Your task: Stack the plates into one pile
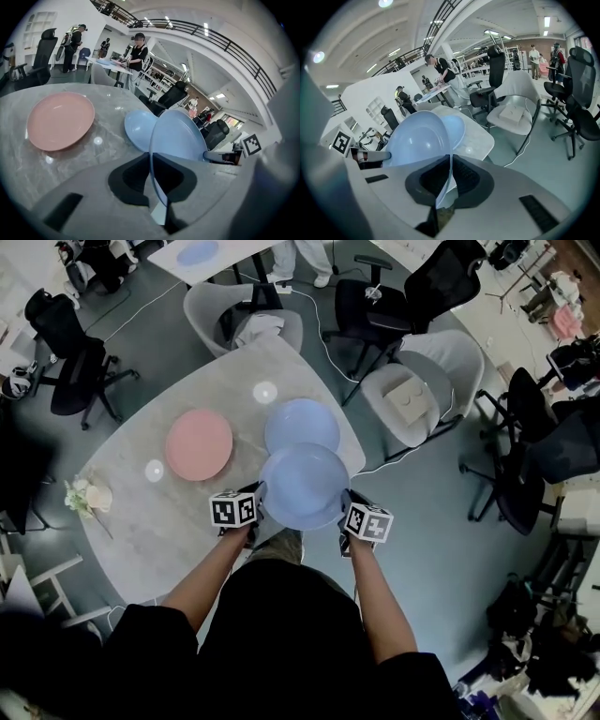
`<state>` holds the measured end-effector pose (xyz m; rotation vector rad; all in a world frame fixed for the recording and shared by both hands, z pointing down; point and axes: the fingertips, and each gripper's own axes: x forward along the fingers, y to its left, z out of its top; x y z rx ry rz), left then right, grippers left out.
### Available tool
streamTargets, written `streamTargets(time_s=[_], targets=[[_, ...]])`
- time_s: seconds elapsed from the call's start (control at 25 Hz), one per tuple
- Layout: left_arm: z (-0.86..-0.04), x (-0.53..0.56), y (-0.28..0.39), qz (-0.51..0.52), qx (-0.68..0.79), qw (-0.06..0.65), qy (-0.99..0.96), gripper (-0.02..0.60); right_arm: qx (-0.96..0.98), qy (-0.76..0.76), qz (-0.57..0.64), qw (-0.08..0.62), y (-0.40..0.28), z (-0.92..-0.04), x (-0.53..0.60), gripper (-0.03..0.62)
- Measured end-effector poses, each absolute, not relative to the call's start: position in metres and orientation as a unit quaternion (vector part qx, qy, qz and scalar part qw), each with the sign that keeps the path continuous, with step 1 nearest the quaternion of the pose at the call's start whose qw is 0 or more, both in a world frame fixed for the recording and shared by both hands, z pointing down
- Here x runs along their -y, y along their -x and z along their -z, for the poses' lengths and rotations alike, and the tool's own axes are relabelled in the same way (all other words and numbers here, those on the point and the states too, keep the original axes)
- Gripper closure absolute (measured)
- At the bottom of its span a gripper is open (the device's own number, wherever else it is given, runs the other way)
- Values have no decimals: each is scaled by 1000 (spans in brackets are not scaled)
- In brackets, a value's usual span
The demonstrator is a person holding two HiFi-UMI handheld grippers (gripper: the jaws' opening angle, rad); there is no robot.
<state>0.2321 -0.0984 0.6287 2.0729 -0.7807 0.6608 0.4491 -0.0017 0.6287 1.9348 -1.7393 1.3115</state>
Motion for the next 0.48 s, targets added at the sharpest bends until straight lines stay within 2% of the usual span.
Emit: streamTargets(time_s=[0.48], targets=[[-669, 183, -266, -282, 316, 426, -800, 548, 592, -639, -469, 146, -484, -670, 90, 566]])
